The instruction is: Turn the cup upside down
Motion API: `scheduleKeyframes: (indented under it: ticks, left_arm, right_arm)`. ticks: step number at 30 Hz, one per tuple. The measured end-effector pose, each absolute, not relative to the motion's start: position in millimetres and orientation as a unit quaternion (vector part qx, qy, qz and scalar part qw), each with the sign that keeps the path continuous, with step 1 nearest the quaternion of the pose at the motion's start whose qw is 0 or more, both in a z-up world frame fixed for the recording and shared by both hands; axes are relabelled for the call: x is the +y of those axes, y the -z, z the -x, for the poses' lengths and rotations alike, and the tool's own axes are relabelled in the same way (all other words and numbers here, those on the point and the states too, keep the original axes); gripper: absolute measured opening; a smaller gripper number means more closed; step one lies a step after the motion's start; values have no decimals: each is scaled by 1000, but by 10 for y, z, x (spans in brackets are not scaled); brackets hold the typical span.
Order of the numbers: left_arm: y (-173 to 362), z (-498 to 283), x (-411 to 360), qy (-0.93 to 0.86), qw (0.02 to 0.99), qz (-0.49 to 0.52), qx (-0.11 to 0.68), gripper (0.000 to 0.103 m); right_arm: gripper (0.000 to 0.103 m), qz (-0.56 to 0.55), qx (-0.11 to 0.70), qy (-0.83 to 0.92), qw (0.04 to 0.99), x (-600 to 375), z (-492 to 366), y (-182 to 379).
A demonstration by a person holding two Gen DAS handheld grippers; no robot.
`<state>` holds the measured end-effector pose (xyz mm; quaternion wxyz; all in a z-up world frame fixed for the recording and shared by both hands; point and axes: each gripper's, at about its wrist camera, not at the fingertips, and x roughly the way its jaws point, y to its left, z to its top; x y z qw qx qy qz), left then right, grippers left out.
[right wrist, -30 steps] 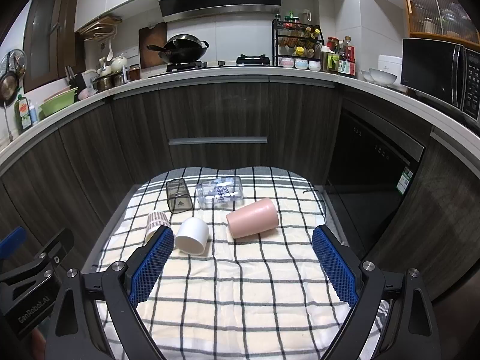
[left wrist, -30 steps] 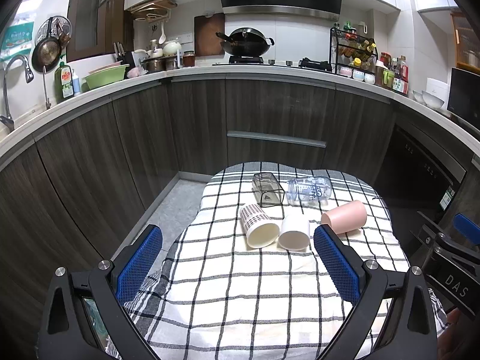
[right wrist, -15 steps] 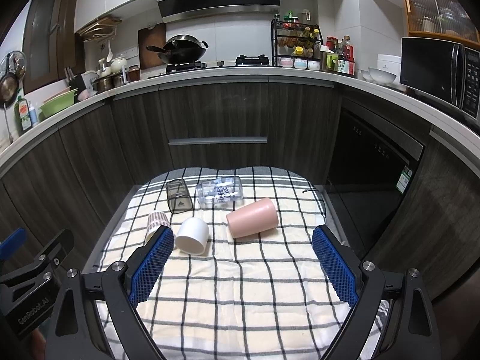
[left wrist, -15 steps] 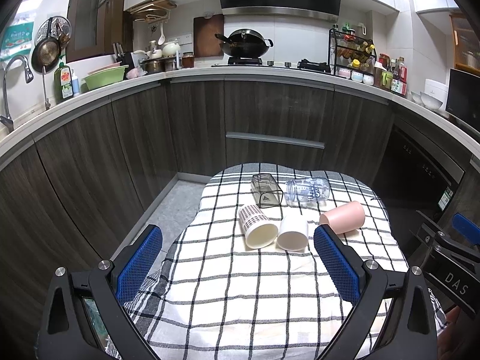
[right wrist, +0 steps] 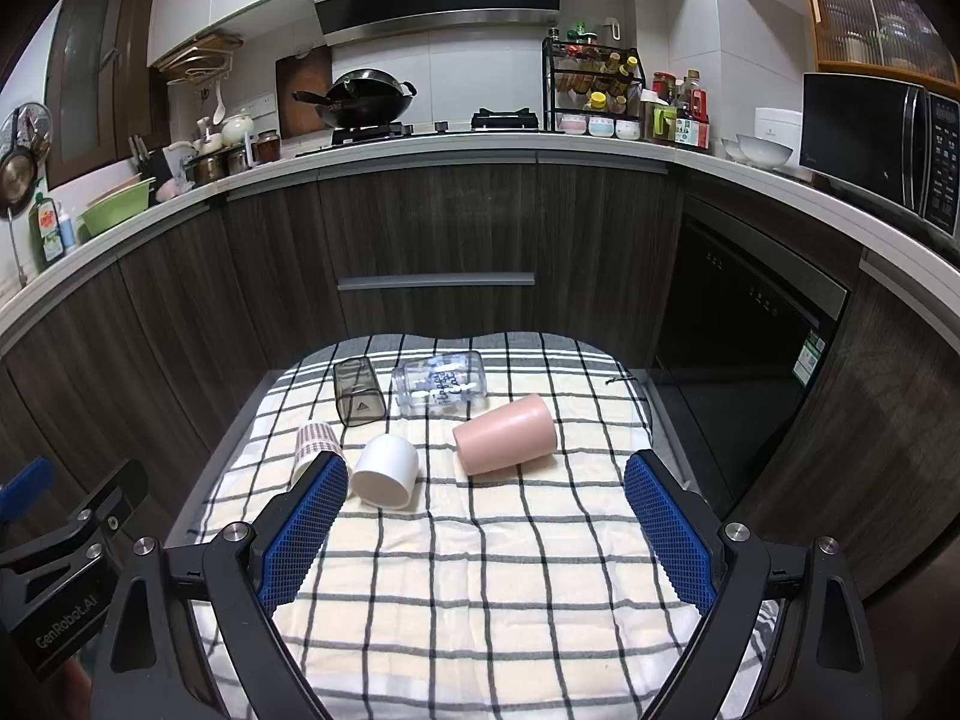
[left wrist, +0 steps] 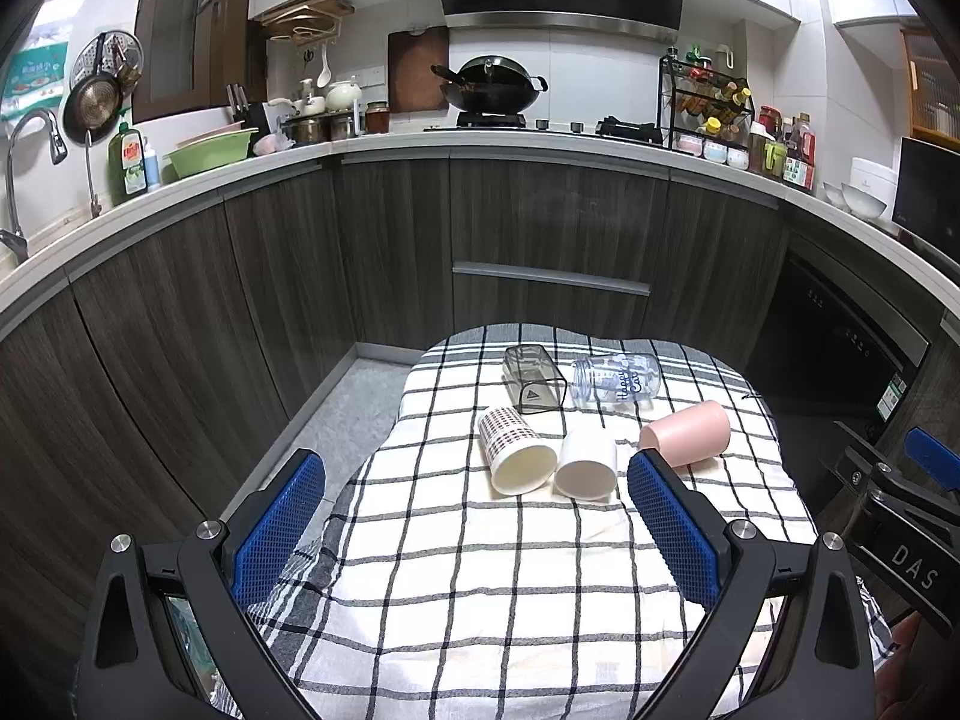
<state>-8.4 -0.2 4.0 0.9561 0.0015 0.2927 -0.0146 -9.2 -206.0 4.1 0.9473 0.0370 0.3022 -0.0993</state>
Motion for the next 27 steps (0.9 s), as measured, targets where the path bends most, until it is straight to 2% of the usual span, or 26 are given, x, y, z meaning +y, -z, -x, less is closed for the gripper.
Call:
scheduleKeyframes:
  ticks: [27]
  left_arm:
    - [-7,94,12,13,955,-2,297,103]
  right_arm:
    - [94,-39,303,99,947,-2074,90,-40]
